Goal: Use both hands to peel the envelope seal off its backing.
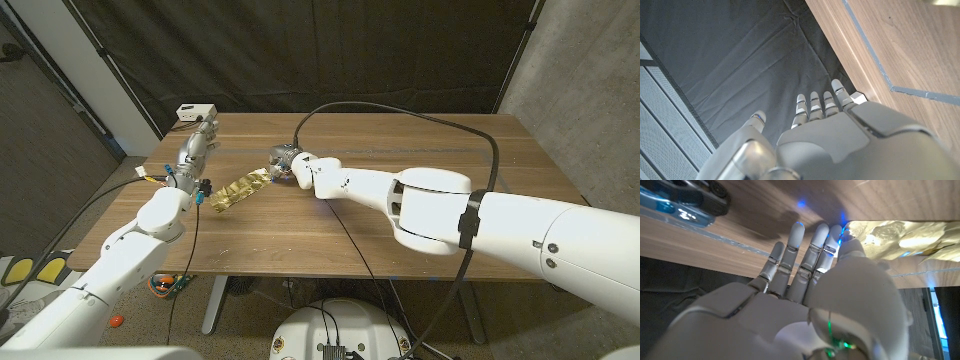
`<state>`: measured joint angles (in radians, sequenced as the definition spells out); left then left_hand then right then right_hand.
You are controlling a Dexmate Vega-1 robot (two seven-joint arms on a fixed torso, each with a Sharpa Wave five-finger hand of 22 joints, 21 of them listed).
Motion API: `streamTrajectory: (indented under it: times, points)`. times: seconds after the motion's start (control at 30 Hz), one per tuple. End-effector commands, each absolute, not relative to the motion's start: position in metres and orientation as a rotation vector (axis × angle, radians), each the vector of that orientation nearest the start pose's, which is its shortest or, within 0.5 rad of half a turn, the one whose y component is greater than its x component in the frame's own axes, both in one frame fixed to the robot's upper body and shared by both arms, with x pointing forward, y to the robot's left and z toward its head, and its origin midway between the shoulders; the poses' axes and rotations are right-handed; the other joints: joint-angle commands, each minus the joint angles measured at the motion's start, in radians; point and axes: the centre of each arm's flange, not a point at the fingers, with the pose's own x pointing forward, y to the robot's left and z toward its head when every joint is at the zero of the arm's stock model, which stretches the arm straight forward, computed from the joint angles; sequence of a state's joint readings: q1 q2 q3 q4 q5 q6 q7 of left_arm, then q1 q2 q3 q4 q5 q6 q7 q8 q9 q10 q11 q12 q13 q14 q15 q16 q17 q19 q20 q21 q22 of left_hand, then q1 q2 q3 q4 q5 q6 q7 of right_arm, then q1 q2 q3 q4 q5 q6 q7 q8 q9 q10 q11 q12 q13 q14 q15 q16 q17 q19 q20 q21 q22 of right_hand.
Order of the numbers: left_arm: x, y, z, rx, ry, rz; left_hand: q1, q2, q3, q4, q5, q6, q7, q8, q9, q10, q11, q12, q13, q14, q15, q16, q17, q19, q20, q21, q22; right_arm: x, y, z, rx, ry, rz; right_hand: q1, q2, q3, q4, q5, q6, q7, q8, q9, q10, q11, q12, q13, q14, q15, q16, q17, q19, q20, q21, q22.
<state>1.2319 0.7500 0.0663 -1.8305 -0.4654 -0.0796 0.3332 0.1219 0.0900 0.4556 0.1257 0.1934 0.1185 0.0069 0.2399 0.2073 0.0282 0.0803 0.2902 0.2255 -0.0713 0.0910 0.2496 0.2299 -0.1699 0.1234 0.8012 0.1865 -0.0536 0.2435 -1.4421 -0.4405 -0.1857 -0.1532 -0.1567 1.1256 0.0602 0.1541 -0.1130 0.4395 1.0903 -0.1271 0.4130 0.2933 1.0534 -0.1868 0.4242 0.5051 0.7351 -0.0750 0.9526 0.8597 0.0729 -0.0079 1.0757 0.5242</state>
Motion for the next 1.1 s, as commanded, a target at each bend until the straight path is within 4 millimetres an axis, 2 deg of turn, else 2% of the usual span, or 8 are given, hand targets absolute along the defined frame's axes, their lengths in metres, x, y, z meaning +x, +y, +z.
streamTrajectory:
  times: [0.03, 0.23, 0.57, 1.1]
  points:
    - [0.542, 0.375, 0.003, 0.279, -0.655, 0.177, 0.034, 0.001, 0.013, -0.023, 0.0, 0.008, -0.019, 0.002, 0.003, -0.001, 0.005, -0.004, 0.005, -0.002, 0.006, -0.006, 0.001, -0.182, 0.022, -0.007, 0.001, 0.689, 0.105, 0.043, -1.328, -0.64, 0.198, 0.046, 0.08, -0.001, 0.011, 0.013, -0.03, -0.009, 0.034, 0.05, -0.015, -0.012, -0.003, 0.028, 0.002, -0.151, -0.003, 0.037, -0.017, -0.014, 0.024, 0.008]
    - [0.544, 0.37, 0.009, 0.318, -0.679, 0.22, 0.1, 0.001, 0.042, -0.074, -0.001, 0.059, -0.057, 0.02, 0.002, 0.018, -0.018, 0.0, 0.006, 0.007, -0.01, -0.008, -0.007, -0.182, 0.023, -0.018, 0.001, 0.69, 0.091, 0.057, -1.139, -0.691, 0.125, 0.035, 0.086, -0.005, 0.018, 0.022, -0.044, -0.014, 0.062, 0.086, -0.016, -0.014, 0.0, 0.048, -0.005, -0.152, -0.006, 0.058, -0.023, -0.018, 0.044, 0.011]
    - [0.544, 0.366, 0.015, 0.366, -0.709, 0.266, 0.175, -0.002, 0.071, -0.133, -0.006, 0.094, -0.077, 0.03, 0.001, 0.031, -0.036, 0.002, 0.006, 0.014, -0.02, -0.011, -0.014, -0.175, 0.023, -0.026, 0.001, 0.687, 0.069, 0.079, -0.857, -0.756, 0.018, 0.027, 0.089, -0.013, 0.02, 0.032, -0.072, -0.016, 0.101, 0.139, -0.019, -0.021, 0.006, 0.079, -0.009, -0.152, -0.015, 0.078, -0.037, -0.024, 0.074, 0.014]
    - [0.55, 0.356, 0.023, 0.392, -0.737, 0.287, 0.203, -0.005, 0.081, -0.156, -0.01, 0.11, -0.078, 0.033, 0.001, 0.032, -0.042, 0.0, 0.007, 0.01, -0.026, -0.014, -0.015, -0.172, 0.021, -0.03, 0.002, 0.687, 0.027, 0.103, -0.442, -0.771, -0.064, 0.009, 0.105, -0.026, 0.035, 0.03, -0.116, -0.028, 0.148, 0.209, -0.038, -0.023, 0.008, 0.125, -0.017, -0.151, -0.016, 0.1, -0.063, -0.044, 0.111, 0.014]
